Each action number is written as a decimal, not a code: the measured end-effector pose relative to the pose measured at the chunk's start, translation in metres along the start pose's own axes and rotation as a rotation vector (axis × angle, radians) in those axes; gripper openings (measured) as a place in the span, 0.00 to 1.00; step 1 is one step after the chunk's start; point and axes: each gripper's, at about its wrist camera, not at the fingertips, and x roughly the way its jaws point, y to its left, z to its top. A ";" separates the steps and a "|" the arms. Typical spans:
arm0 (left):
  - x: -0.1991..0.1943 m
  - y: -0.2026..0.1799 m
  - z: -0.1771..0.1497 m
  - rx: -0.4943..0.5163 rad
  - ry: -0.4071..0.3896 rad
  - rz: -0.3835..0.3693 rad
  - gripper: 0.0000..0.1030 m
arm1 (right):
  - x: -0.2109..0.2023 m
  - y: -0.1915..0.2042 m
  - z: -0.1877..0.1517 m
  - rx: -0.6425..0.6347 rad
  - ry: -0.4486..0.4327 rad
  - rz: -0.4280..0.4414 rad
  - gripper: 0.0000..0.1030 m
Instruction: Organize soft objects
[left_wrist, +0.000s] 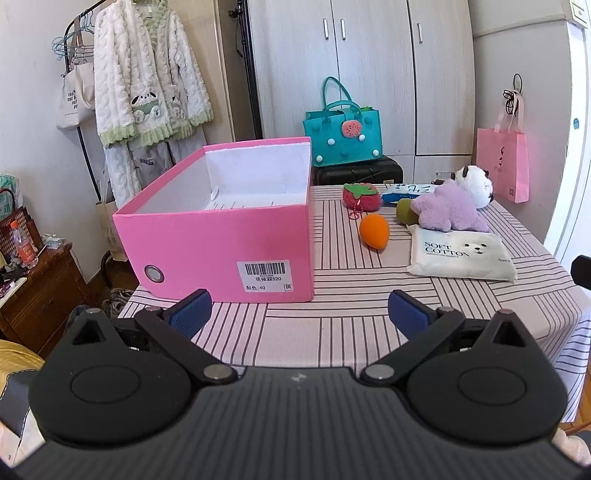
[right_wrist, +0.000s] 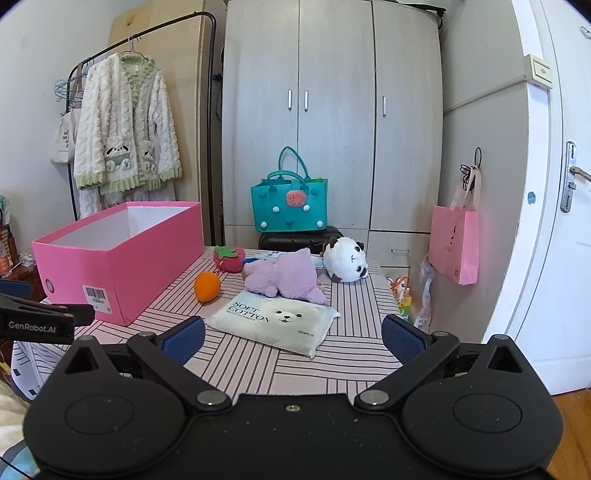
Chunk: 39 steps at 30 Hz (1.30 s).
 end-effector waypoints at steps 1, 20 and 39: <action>0.000 0.000 0.000 -0.002 0.001 0.000 1.00 | 0.000 -0.001 0.000 0.000 0.000 0.000 1.00; 0.019 -0.009 0.002 0.016 0.074 -0.026 1.00 | 0.011 -0.003 -0.004 -0.100 -0.060 -0.012 1.00; 0.028 -0.059 0.060 0.177 -0.009 -0.376 1.00 | 0.098 -0.066 0.013 0.076 0.117 0.279 0.94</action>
